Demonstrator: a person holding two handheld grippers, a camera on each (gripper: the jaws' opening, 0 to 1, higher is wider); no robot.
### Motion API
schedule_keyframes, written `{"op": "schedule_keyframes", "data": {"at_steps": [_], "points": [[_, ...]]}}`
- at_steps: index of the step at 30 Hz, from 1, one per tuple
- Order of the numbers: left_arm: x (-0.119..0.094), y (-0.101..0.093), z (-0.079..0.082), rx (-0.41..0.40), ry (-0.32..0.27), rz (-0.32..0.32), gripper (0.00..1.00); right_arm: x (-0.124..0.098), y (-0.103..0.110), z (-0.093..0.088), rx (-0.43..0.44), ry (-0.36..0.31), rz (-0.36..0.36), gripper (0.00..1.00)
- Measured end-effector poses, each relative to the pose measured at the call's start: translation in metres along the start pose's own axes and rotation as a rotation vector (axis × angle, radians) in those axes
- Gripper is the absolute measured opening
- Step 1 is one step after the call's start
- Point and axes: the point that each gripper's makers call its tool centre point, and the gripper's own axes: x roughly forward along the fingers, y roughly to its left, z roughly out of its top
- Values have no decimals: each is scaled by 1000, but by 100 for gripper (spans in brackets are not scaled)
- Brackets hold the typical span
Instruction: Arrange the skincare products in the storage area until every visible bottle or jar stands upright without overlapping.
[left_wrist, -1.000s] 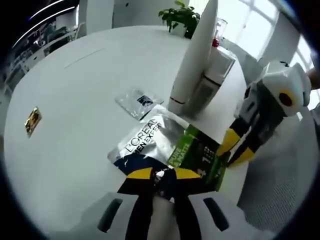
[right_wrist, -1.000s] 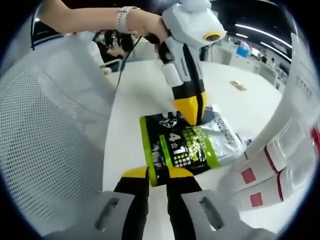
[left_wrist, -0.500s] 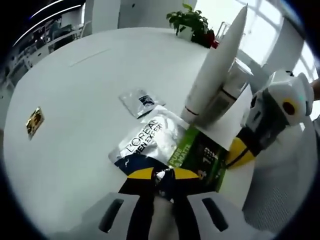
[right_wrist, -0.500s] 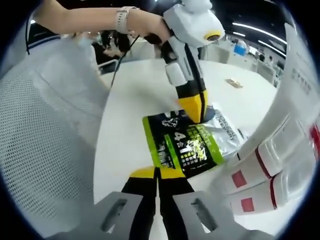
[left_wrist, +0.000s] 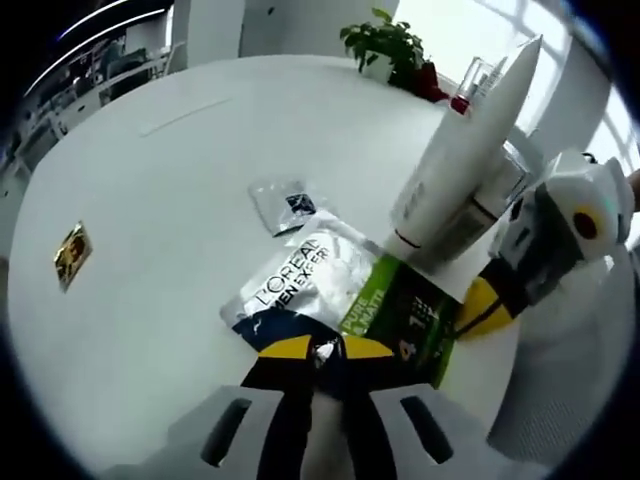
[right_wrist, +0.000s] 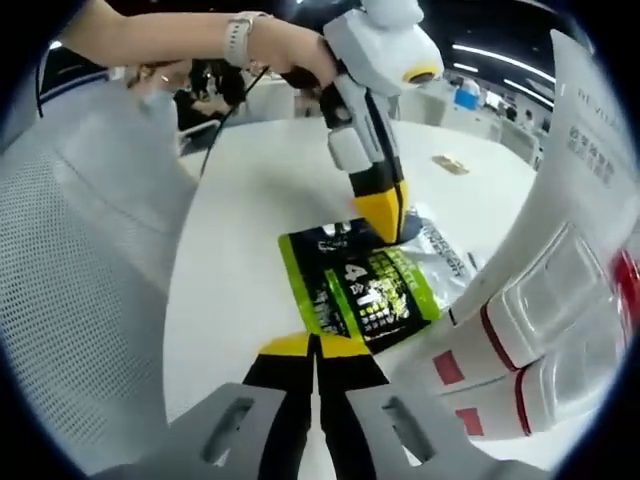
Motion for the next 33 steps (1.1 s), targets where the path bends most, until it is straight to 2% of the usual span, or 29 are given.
{"op": "schedule_keyframes", "data": {"at_steps": [14, 20, 27, 33], "points": [[4, 9, 3, -25, -3, 5, 0, 4, -16, 3, -19, 3, -47, 1], [3, 1, 4, -16, -5, -11, 8, 3, -14, 4, -17, 7, -50, 2], [-2, -17, 9, 28, -19, -33, 9, -3, -10, 10, -14, -5, -41, 4], [-29, -30, 16, 54, -63, -8, 10, -16, -6, 19, -29, -19, -44, 5]]}}
